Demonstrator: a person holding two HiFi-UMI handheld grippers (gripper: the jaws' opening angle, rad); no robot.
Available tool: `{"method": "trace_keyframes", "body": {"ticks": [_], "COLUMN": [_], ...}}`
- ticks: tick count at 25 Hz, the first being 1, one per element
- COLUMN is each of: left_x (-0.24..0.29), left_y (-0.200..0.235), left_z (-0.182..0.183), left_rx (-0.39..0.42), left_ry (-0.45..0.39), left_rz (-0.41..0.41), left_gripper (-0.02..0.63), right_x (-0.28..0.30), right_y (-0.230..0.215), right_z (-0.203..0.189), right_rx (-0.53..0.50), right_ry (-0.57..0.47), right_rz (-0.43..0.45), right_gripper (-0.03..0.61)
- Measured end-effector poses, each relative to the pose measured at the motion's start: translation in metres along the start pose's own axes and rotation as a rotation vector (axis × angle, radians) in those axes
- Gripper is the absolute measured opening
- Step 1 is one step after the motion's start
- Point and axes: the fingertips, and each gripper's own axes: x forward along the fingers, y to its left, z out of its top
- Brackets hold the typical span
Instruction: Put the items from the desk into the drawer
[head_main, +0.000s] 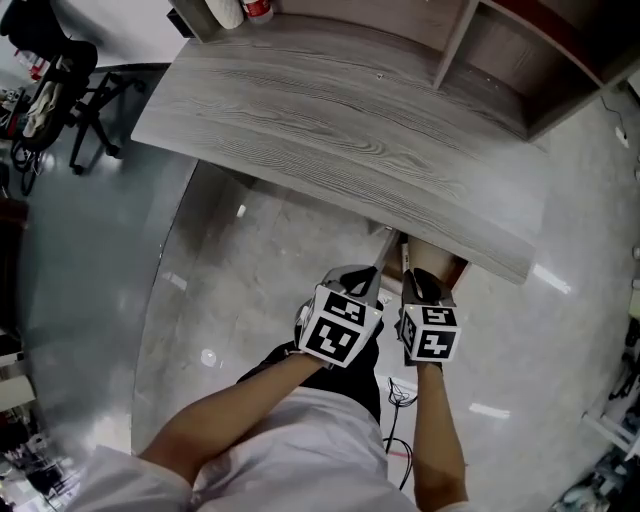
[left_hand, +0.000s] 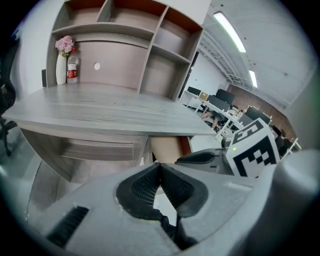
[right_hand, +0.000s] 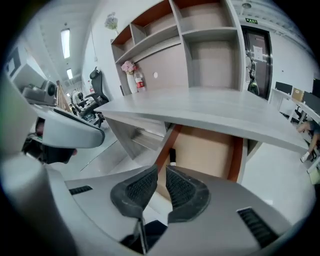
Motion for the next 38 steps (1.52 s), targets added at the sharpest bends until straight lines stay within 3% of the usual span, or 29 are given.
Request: {"method": "trace_keyframes", "body": {"ticks": [23,28,38], "left_x": [-0.087,-0.1,-0.11], "left_y": [-0.069,-0.077,-0.088], "left_z": [0.028,0.037,0.034], "left_rx": [0.102,0.143,0.234], "left_ry": [-0.156,-0.206,-0.218], "left_rz": [-0.157,-0.158,-0.186], "left_gripper": [0.002,0.002,0.002], "right_x": [-0.159,-0.174,-0.187], "right_y": [0.071,0.078,0.086], "right_z": [0.058,0.06,0.069], "right_rx": [0.074,0.073,0.041], "right_ry": [-0.267,-0.307,-0.361], "right_rz": [-0.06,-0.084,-0.125], "right_gripper": [0.017,0.01,0.002]}}
